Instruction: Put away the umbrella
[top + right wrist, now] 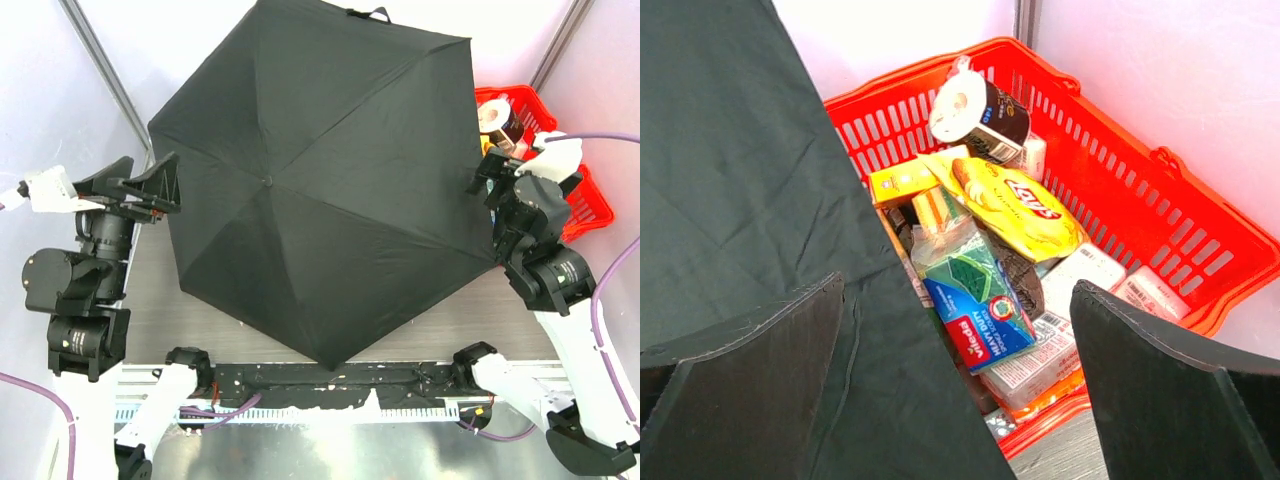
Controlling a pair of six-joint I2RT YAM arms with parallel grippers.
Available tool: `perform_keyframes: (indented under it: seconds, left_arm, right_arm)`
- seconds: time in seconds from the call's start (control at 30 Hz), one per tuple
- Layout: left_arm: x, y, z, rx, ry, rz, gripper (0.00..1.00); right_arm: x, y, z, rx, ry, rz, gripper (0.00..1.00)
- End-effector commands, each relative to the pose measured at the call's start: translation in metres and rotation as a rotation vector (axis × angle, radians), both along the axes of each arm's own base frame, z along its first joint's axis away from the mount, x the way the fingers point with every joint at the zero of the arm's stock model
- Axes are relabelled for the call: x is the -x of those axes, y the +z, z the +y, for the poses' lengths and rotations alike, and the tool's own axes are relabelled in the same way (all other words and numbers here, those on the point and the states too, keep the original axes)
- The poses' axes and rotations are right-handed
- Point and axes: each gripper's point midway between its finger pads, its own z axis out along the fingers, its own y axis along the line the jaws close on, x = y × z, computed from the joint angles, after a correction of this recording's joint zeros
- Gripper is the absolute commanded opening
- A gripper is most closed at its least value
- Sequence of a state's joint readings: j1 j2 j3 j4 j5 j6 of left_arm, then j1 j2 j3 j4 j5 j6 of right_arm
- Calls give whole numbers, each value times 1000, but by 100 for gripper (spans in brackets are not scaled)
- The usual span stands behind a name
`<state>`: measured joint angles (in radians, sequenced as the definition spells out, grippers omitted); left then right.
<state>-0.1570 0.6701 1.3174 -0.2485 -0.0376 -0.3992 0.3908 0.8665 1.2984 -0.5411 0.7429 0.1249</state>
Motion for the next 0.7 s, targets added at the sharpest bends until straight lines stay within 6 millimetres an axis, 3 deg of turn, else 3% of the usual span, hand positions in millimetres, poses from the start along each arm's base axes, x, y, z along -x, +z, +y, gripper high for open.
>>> perform_keyframes:
  seconds: [0.0, 0.1, 0.13, 0.23, 0.33, 0.43, 0.57, 0.67]
  left_arm:
    - [-8, 1, -14, -41, -65, 31, 100]
    - [-14, -4, -25, -52, -122, 71, 99]
    - [-15, -5, -29, -54, -142, 83, 100]
    - [-18, -10, -44, -52, -224, 117, 100]
    - [-24, -17, -65, -67, -344, 171, 100]
    - [-24, -21, -89, -86, -488, 233, 100]
    - [-21, -21, -117, -92, -685, 297, 99]
    - [-17, -17, -137, -76, -790, 305, 99]
  right_arm:
    - [-16, 10, -2, 26, -60, 15, 99]
    - [-29, 9, -10, 30, -114, 32, 99]
    - [-43, 2, -25, 8, -138, 55, 99]
    - [-73, -8, -41, -163, -17, 65, 98]
    - [-94, -10, -44, -304, 82, 36, 97]
    - [-113, -35, -72, -323, -14, 103, 95]
    - [-110, -74, -129, -269, -203, 234, 92]
    - [-112, -97, -128, -273, -170, 307, 90]
